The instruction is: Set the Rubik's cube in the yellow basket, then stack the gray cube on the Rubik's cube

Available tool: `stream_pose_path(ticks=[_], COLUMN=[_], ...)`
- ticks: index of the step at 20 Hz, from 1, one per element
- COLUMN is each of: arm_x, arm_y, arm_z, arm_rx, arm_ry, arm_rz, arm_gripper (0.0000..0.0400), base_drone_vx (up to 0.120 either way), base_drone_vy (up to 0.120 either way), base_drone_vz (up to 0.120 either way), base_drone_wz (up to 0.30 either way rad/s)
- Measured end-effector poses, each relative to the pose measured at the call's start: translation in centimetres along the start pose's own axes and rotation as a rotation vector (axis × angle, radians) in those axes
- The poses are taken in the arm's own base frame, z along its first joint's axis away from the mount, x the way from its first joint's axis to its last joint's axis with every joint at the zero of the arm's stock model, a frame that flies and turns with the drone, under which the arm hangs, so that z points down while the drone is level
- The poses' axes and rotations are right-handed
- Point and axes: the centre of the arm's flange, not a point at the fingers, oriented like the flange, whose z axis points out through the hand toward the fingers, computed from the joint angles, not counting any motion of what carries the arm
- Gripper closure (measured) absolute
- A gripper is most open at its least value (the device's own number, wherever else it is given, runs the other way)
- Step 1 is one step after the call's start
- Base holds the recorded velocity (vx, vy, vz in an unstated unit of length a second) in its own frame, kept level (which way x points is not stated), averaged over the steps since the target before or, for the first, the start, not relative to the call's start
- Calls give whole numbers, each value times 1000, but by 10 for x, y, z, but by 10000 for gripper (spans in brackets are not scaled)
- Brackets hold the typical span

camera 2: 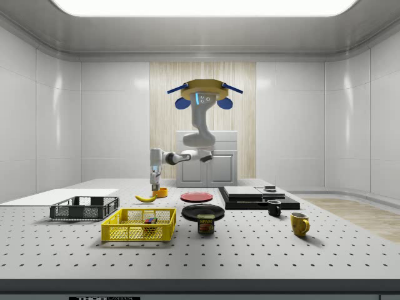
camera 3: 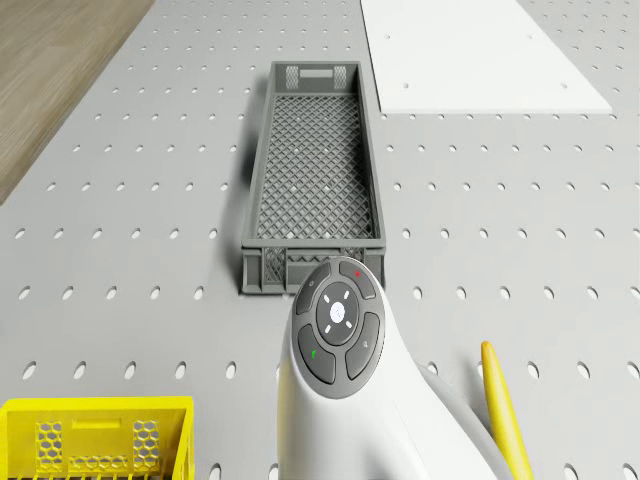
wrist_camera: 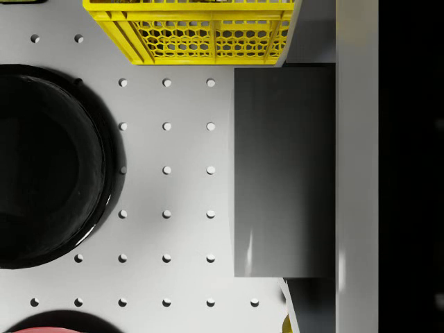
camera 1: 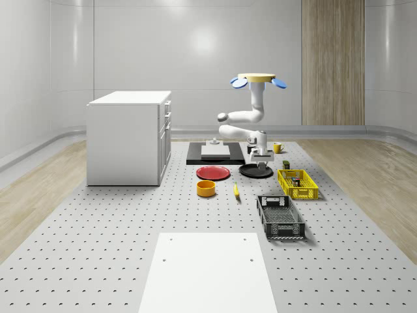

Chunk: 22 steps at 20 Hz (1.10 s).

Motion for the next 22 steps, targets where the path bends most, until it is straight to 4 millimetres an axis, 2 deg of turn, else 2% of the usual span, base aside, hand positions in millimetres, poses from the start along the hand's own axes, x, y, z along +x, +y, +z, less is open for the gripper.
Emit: stream_pose_path(ticks=[3, 19, 22], arm_x=[0, 0, 0], arm_y=[0, 0, 0], arm_z=[0, 0, 0], arm_rx=[0, 0, 0], arm_ry=[0, 0, 0], arm_rz=[0, 0, 0], arm_gripper=[150, 150, 150], base_drone_vx=[-93, 0, -107], base_drone_vy=[120, 120, 120], base_drone_vz=[0, 0, 0], base_drone_wz=[0, 0, 0])
